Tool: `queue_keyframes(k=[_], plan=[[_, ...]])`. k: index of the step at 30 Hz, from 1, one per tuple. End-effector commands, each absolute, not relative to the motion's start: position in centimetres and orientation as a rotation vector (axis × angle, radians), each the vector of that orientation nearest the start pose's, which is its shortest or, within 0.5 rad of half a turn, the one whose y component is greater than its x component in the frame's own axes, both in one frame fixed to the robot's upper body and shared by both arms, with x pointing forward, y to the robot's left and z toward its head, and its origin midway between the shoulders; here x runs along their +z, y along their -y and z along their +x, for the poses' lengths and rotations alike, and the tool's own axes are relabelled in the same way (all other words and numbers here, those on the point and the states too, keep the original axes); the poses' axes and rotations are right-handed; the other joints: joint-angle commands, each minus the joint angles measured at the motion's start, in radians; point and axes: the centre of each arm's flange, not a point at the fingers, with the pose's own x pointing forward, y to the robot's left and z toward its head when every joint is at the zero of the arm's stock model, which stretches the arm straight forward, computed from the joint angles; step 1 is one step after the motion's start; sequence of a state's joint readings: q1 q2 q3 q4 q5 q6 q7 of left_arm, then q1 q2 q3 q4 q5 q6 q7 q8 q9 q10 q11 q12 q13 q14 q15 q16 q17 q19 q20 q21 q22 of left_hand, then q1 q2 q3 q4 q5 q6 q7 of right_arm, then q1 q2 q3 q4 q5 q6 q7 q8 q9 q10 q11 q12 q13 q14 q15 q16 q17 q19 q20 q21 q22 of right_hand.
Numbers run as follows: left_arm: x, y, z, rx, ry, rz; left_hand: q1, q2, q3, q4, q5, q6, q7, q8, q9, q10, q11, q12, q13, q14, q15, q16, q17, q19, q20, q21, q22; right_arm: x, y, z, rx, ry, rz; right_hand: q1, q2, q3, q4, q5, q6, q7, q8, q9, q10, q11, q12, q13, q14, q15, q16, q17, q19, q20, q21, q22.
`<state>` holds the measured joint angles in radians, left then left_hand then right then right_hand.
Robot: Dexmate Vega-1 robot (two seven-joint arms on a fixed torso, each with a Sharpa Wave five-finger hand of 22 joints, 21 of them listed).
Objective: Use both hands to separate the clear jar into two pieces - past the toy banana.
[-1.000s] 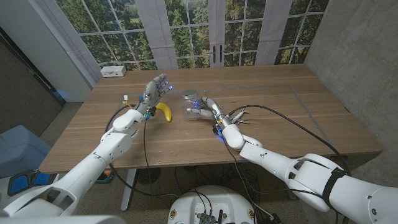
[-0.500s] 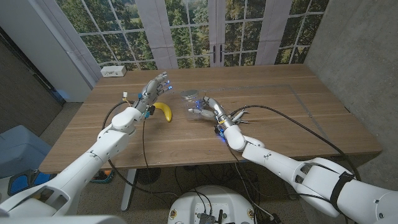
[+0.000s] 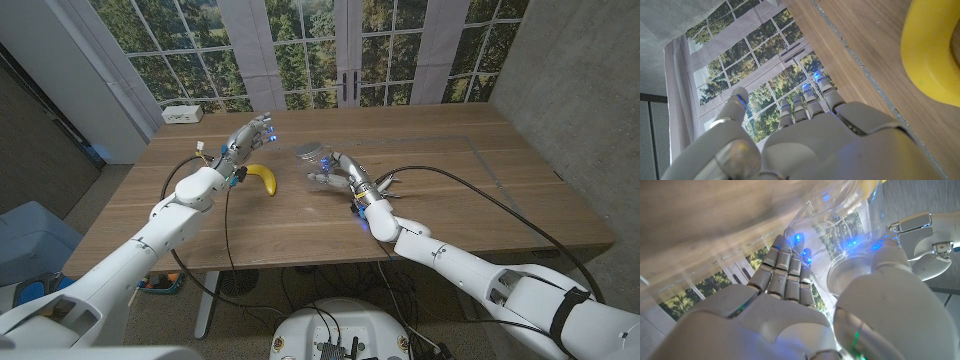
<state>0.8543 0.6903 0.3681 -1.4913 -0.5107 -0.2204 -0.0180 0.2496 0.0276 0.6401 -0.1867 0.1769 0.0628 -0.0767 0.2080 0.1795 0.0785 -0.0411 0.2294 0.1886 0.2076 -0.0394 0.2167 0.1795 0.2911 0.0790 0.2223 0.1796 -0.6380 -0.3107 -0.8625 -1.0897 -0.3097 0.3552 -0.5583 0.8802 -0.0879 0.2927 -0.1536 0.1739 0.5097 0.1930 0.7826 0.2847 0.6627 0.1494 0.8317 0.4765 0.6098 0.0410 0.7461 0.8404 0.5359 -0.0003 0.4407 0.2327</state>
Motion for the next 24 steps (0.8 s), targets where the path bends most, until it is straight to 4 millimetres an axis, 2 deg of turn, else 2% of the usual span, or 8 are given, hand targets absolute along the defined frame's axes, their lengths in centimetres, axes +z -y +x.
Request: queue_keyframes(k=[1, 10, 17, 20, 24], plan=[[3.9, -30.4, 60.5, -0.234, 0.687, 0.390, 0.020, -0.011, 0.003, -0.004, -0.002, 0.005, 0.001, 0.004, 0.003, 0.005, -0.004, -0.001, 0.006, 0.005, -0.008, -0.008, 0.002, 0.000, 0.023, -0.004, 0.005, -5.3, 7.4, 62.8, 0.019, 0.970, -0.828, 0.169, 0.213, 0.047, -0.002, 0.009, 0.385, -0.201, 0.019, 0.010, 0.271, -0.282, 0.011, 0.212, 0.114, -0.253, -0.005, 0.008, 0.015, -0.027, 0.011, 0.004], [5.6, -30.2, 59.1, -0.251, 0.702, 0.541, 0.040, -0.047, -0.005, -0.007, -0.005, 0.000, -0.008, 0.004, 0.004, -0.014, -0.002, -0.011, 0.008, -0.002, -0.016, -0.014, 0.004, -0.005, 0.049, -0.008, 0.005, -4.9, 7.0, 62.2, -0.003, 0.981, -0.901, 0.167, 0.215, 0.049, 0.001, 0.012, 0.385, -0.208, 0.030, 0.025, 0.270, -0.292, 0.021, 0.230, 0.113, -0.254, -0.016, 0.016, 0.006, -0.035, 0.017, 0.006], [6.7, -29.8, 57.9, -0.250, 0.733, 0.640, 0.054, -0.073, -0.012, -0.007, -0.006, -0.012, -0.009, 0.001, 0.006, -0.027, -0.003, -0.016, 0.010, -0.003, -0.016, -0.016, 0.006, 0.000, 0.058, -0.008, 0.006, -4.6, 6.7, 62.0, -0.029, 0.975, -0.968, 0.169, 0.214, 0.049, 0.000, 0.017, 0.383, -0.208, 0.039, 0.038, 0.272, -0.295, 0.029, 0.245, 0.118, -0.255, -0.021, 0.026, 0.003, -0.035, 0.025, 0.007], [6.9, -29.7, 57.7, -0.252, 0.740, 0.662, 0.070, -0.091, -0.015, -0.007, -0.006, -0.013, -0.020, 0.002, 0.006, -0.023, -0.008, -0.014, 0.011, 0.012, -0.022, -0.011, 0.007, 0.007, 0.059, -0.006, 0.006, -4.5, 6.5, 62.0, -0.041, 0.973, -0.989, 0.169, 0.213, 0.050, 0.000, 0.018, 0.380, -0.210, 0.042, 0.043, 0.272, -0.295, 0.028, 0.244, 0.118, -0.256, -0.025, 0.029, 0.000, -0.035, 0.027, 0.008], [7.2, -29.6, 57.4, -0.254, 0.747, 0.699, 0.095, -0.112, -0.018, -0.006, -0.005, -0.003, -0.044, 0.008, 0.008, -0.017, 0.000, -0.011, 0.014, 0.033, -0.038, -0.004, 0.010, 0.020, 0.057, -0.002, 0.007, -4.4, 6.4, 61.9, -0.049, 0.971, -1.011, 0.169, 0.211, 0.050, -0.001, 0.021, 0.380, -0.209, 0.047, 0.051, 0.275, -0.298, 0.029, 0.244, 0.119, -0.256, -0.029, 0.034, -0.004, -0.035, 0.031, 0.008]])
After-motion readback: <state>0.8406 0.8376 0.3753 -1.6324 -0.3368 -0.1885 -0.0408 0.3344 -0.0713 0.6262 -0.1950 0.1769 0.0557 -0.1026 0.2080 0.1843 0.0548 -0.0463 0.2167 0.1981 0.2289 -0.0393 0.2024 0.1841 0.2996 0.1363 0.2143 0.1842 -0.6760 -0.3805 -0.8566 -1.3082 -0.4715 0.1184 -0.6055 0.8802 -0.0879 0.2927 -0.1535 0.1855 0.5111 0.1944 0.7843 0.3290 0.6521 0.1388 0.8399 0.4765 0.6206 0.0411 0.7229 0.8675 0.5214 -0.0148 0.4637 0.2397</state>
